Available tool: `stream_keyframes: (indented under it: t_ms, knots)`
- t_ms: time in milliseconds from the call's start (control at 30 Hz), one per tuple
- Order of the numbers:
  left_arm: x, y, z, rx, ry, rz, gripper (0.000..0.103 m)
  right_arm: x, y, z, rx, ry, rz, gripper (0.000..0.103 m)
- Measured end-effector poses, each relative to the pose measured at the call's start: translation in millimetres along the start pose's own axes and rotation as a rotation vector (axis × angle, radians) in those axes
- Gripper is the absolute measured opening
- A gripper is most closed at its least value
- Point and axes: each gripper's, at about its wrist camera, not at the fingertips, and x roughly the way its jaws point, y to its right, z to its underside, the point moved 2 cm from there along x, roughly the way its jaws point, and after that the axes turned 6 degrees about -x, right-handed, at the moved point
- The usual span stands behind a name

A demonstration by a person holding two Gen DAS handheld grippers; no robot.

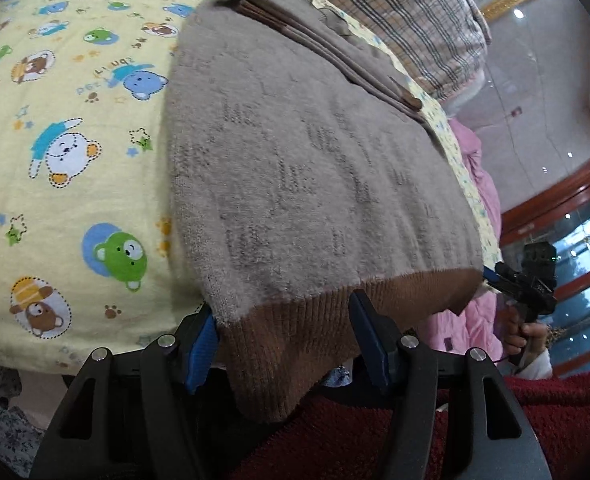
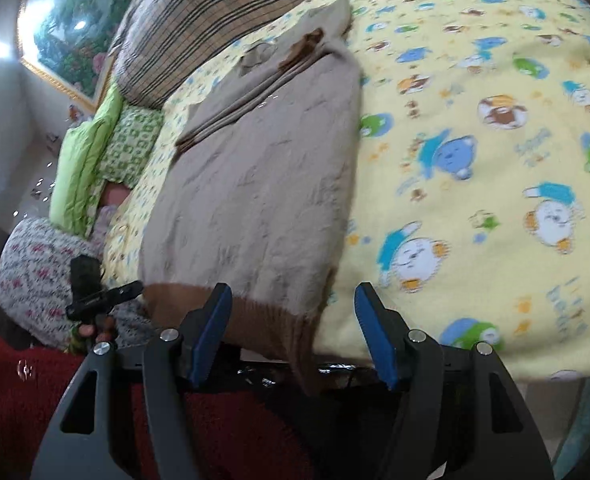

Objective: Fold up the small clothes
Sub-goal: 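Grasp the brown ribbed hem with both grippers and lift it, then fold the hem up toward the collar with both grippers and release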

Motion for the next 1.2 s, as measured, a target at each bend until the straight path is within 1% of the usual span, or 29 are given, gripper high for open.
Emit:
stream_keyframes:
  t_ms: [33,67,100,133,200,233,267,300,333,367,400,467,600,700,767,900,933,1000,1133,1200]
  knots:
    - [0.0,-1.6,-0.5,-0.005,-0.006,0.014,0.055,3.9,-3.3,1.1,-0.009,-0.011,-0.03,0.065]
    - [0.8,-2.9,-1.4,-0.012,-0.011,0.023,0.049,10.2,-7.6,1.7,-0.024,-0.034,-0.063,0.065]
    - [1.6,-5.3,-1.0,-0.022,-0.018,0.036,0.045,16.1,-12.9,3.1,-0.051,-0.054,-0.071,0.065]
    - [2.9,-7.7,-0.5,-0.032,-0.025,0.045,0.042,19.4,-16.9,4.7,-0.075,-0.061,-0.061,0.065]
    - [6.3,-8.4,-3.0,-0.035,-0.031,0.045,0.028,24.0,-23.8,7.9,-0.126,-0.06,-0.046,0.064]
    - [7.1,-7.7,-3.1,-0.026,-0.032,0.04,0.023,23.6,-22.9,7.9,-0.12,-0.057,-0.05,0.061]
    - [7.4,-7.3,-2.5,-0.016,-0.034,0.035,0.014,22.7,-21.6,7.4,-0.109,-0.053,-0.053,0.045]
    - [7.7,-5.9,-1.4,-0.003,-0.036,0.033,0.009,22.2,-21.0,7.2,-0.113,-0.056,-0.036,0.021]
    - [7.4,-4.3,-0.4,0.008,-0.036,0.037,0.008,22.7,-20.0,7.7,-0.114,-0.065,-0.025,0.015]
    - [7.1,-2.8,0.1,0.018,-0.034,0.04,0.007,23.7,-18.6,8.3,-0.109,-0.079,-0.02,0.014]
    - [4.9,-1.2,0.6,0.024,-0.029,0.045,0.007,22.2,-18.4,8.5,-0.105,-0.075,-0.034,0.013]
    - [-1.7,0.2,-0.4,0.018,-0.007,0.076,0.007,15.2,-20.6,5.7,-0.085,-0.046,-0.083,0.012]
    - [-18.2,7.5,-10.0,0.011,0.054,0.134,0.006,1.9,-24.1,-9.4,-0.061,0.037,-0.177,0.011]
    - [-33.8,21.3,-25.9,0.041,0.112,0.169,0.006,-5.4,-33.6,-27.0,-0.059,0.114,-0.238,0.01]
    - [-43.5,30.6,-40.5,0.066,0.15,0.186,0.006,-9.5,-39.6,-41.8,-0.065,0.155,-0.262,0.01]
    - [-62.5,47.8,-79.4,0.101,0.245,0.227,0.006,-11.8,-50.5,-74.2,-0.097,0.224,-0.283,0.01]
    - [-65.6,50.9,-91.0,0.107,0.271,0.235,0.006,-13.0,-51.4,-79.4,-0.104,0.236,-0.289,0.01]
    - [-70.0,56.3,-118.1,0.115,0.33,0.255,0.006,-12.9,-51.5,-101.2,-0.111,0.272,-0.306,0.01]
    - [-65.7,67.4,-171.1,0.123,0.412,0.274,0.006,-8.1,-47.3,-143.2,-0.127,0.325,-0.312,0.01]
    - [-53.8,73.6,-198.3,0.122,0.431,0.268,0.006,-3.0,-44.6,-170.0,-0.132,0.355,-0.31,0.01]
